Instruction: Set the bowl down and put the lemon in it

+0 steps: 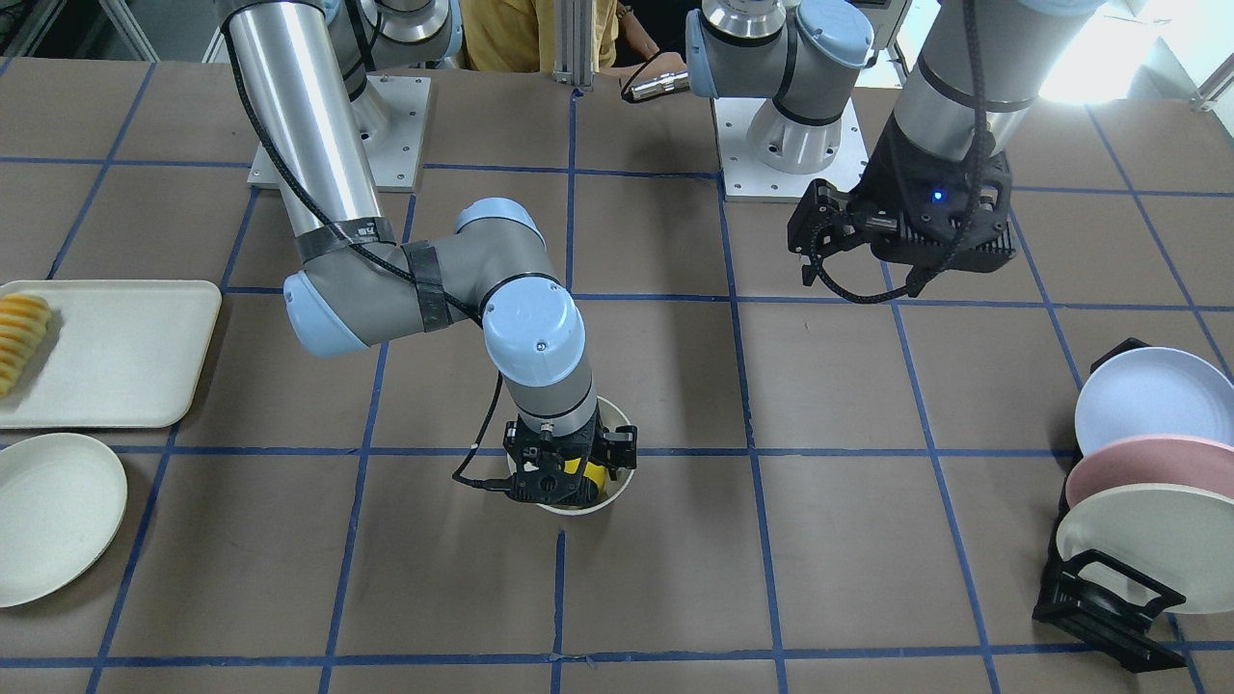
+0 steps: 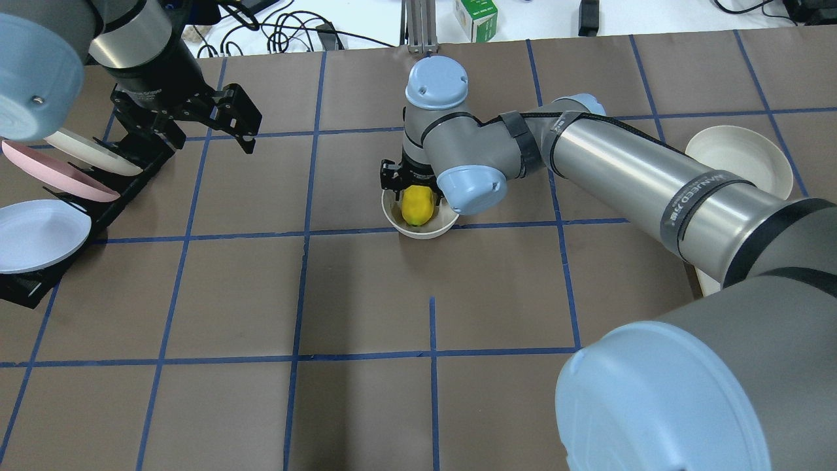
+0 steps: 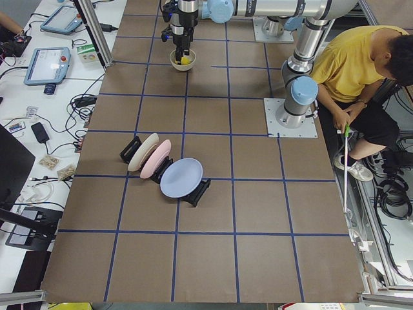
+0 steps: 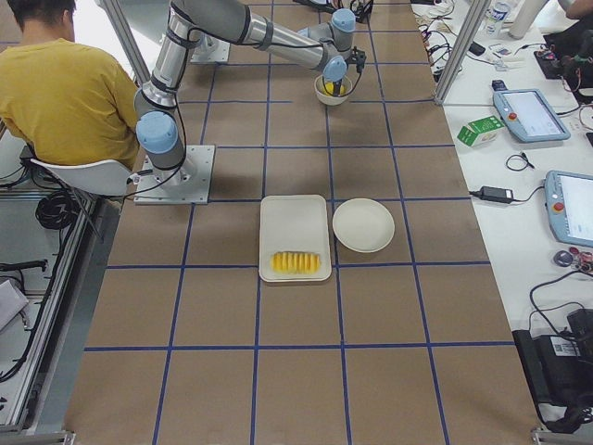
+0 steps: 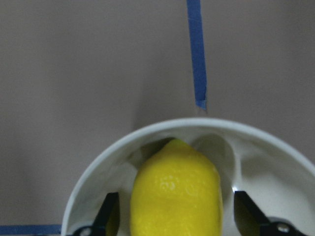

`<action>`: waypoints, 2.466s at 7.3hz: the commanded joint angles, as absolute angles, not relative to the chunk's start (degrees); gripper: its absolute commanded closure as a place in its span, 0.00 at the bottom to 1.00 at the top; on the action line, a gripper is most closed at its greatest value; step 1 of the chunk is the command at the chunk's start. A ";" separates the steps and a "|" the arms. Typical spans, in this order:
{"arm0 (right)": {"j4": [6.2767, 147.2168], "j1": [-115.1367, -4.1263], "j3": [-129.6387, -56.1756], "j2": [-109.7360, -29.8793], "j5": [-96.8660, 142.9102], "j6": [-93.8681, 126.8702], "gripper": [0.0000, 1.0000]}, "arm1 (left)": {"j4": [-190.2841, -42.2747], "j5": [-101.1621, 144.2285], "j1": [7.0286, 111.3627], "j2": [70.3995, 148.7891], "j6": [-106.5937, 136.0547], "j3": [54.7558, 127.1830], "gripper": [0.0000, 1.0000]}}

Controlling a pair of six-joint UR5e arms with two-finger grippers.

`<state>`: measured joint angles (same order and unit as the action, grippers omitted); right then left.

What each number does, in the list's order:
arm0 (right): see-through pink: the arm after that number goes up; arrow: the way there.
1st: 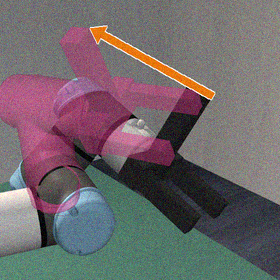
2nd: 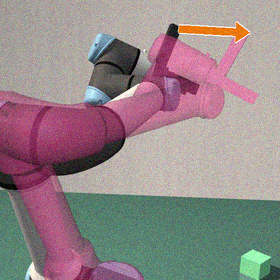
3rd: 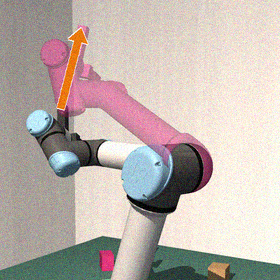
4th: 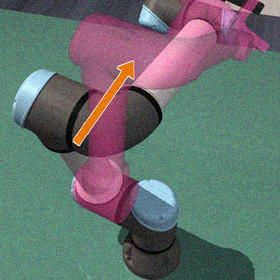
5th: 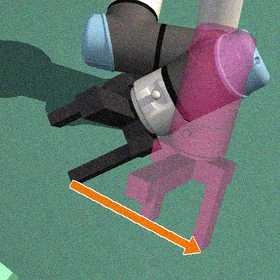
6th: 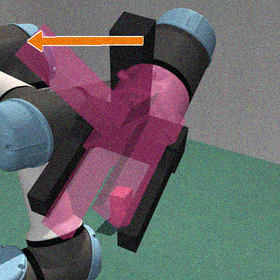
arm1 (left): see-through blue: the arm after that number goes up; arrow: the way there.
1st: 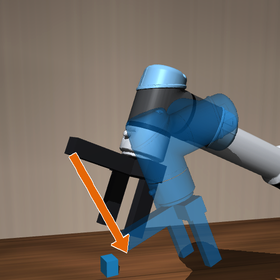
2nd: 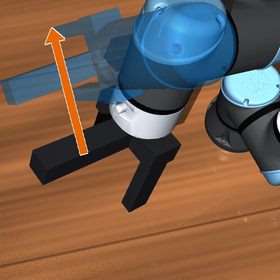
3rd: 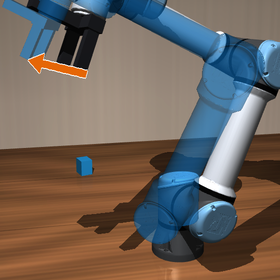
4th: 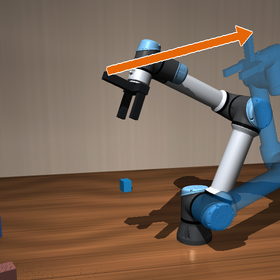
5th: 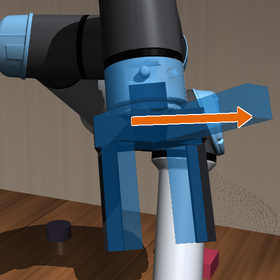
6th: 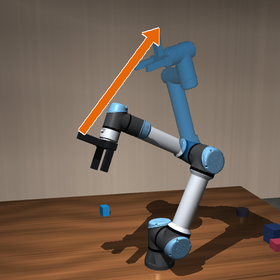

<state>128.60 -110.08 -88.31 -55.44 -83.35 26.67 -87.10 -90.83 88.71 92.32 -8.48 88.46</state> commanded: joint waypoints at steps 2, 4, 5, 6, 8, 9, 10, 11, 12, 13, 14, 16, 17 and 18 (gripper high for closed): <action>123.71 -108.81 -88.07 -59.20 -84.28 26.90 0.00 | -86.75 -91.05 88.95 91.32 -8.09 88.94 0.00; 112.37 -102.34 -88.59 -68.86 -84.73 25.75 0.00 | -86.92 -91.05 88.95 90.97 -6.87 88.95 0.00; 107.10 -99.52 -89.12 -74.21 -84.73 24.01 0.00 | -86.92 -91.05 89.03 91.05 -6.59 89.03 0.00; 99.74 -97.49 -89.21 -78.53 -87.16 18.34 0.00 | -86.92 -91.05 89.03 90.97 -6.59 89.03 0.00; 92.91 -93.71 -89.21 -85.05 -89.74 14.95 0.00 | -86.92 -91.05 89.03 90.97 -6.59 88.95 0.00; 89.94 -93.17 -89.21 -85.86 -89.21 13.90 0.00 | -86.92 -91.05 89.03 90.97 -6.59 89.03 0.00; 89.83 -92.90 -89.21 -86.91 -89.73 12.93 0.00 | -86.92 -90.97 89.03 91.05 -6.59 89.03 0.00; 88.43 -92.64 -89.21 -87.79 -89.91 12.57 0.00 | -86.92 -90.97 89.03 90.97 -6.59 89.03 0.00; 87.37 -92.03 -89.03 -87.89 -89.48 12.22 0.00 | -86.92 -90.97 89.03 91.05 -6.59 89.03 0.00; 87.19 -90.89 -88.77 -88.15 -89.30 12.04 0.00 | -86.92 -90.97 89.03 91.05 -6.59 89.03 0.00; 86.58 -90.01 -88.77 -88.24 -89.30 11.00 0.00 | -86.92 -90.97 89.03 91.05 -6.59 89.03 0.00; 86.31 -89.56 -88.94 -89.03 -89.82 9.84 0.00 | -86.92 -90.97 89.03 91.05 -6.59 89.03 0.00; 86.22 -89.56 -89.03 -89.03 -89.91 9.84 0.00 | -86.92 -90.97 89.03 91.05 -6.59 89.03 0.00; 86.22 -89.65 -89.12 -89.03 -89.83 9.84 0.00 | -86.92 -90.97 89.03 91.05 -6.59 89.03 0.00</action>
